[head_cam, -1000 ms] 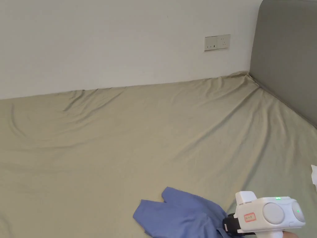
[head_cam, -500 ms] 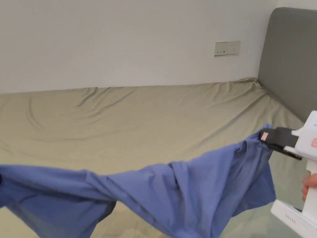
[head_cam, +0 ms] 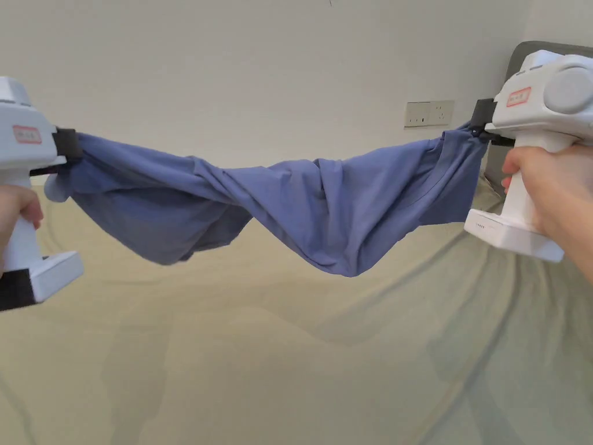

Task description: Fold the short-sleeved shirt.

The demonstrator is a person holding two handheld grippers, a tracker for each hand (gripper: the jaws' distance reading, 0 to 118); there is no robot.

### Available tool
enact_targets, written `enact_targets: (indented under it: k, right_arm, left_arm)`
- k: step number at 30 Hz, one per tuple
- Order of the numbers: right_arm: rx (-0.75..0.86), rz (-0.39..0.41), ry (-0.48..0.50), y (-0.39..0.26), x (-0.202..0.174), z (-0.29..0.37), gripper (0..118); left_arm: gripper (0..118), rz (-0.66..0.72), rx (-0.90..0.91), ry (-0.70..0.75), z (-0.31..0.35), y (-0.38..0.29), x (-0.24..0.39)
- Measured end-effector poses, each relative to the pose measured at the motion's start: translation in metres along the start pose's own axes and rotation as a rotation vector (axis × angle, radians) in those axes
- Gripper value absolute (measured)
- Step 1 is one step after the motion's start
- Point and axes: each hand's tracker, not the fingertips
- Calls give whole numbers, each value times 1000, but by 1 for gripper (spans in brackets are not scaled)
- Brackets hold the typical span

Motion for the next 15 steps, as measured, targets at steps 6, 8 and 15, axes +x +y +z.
enact_targets:
  k: [6,8,15]
  right_arm:
    - [-84,95,-106,-8,5,-49,8]
    - [-141,72,-113,-25,17,-65,8]
    - [-364,145,-136,-131,56,-92,8]
  left_arm:
    - [5,-48,-69,-1,-63,-4,30]
    - [5,-60,-111,-10,-90,-19,28]
    - [5,-65,-349,-22,-117,-138,7]
